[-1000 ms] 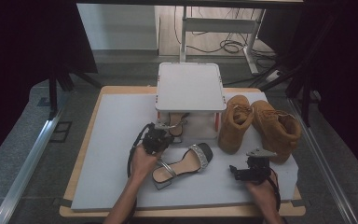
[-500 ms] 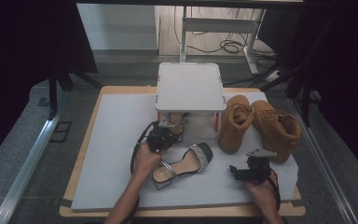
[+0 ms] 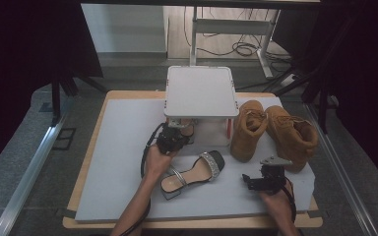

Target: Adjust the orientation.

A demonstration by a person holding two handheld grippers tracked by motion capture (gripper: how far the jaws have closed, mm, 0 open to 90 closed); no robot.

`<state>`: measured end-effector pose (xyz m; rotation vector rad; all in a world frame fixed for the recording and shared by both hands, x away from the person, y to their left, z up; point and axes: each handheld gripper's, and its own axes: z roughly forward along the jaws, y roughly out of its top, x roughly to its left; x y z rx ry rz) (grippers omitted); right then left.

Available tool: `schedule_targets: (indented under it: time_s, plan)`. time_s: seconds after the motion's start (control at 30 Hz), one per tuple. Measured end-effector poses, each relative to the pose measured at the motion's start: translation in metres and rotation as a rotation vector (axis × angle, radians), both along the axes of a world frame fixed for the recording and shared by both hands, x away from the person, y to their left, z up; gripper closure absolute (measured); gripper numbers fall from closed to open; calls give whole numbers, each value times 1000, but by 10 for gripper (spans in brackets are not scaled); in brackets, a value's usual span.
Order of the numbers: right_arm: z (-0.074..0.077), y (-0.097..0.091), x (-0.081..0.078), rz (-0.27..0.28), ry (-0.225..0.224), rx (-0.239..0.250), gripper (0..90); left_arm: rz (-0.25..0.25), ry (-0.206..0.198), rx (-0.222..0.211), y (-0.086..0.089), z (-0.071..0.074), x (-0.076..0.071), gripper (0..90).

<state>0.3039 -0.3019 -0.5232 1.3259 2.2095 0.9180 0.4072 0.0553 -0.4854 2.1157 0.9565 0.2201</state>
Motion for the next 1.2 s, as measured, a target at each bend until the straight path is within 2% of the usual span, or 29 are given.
schedule_targets:
  time_s: [0.17, 0.2, 0.23, 0.27, 0.3, 0.5, 0.8, 0.83, 0.9, 0.97, 1.2]
  plan:
    - [0, 0, 0, 0, 0, 0, 25, 16, -6, 8, 1, -1, 5, 896]
    - [0, 0, 0, 0, 0, 0, 26, 54, 27, -14, -1, -1, 2, 896]
    - [0, 0, 0, 0, 0, 1, 25, 19, -1, 8, 1, -2, 6, 896]
    - [0, 0, 0, 0, 0, 1, 26, 53, 16, -4, 0, -3, 5, 896]
    - [0, 0, 0, 0, 0, 1, 26, 28, 13, -9, 1, -3, 7, 895]
    - [0, 0, 0, 0, 0, 1, 26, 32, 10, -21, 2, -4, 6, 888]
    - [0, 0, 0, 0, 0, 1, 26, 34, -3, -42, 14, 3, -3, 773]
    - [0, 0, 0, 0, 0, 1, 26, 59, 17, -54, 14, 3, -6, 761]
    - [0, 0, 0, 0, 0, 0, 26, 49, -1, -35, 18, 4, -9, 737]
    - [0, 0, 0, 0, 0, 0, 26, 49, -3, -37, 22, 4, -13, 715]
    - [0, 0, 0, 0, -1, 0, 26, 78, -21, -8, 34, 5, -26, 573]
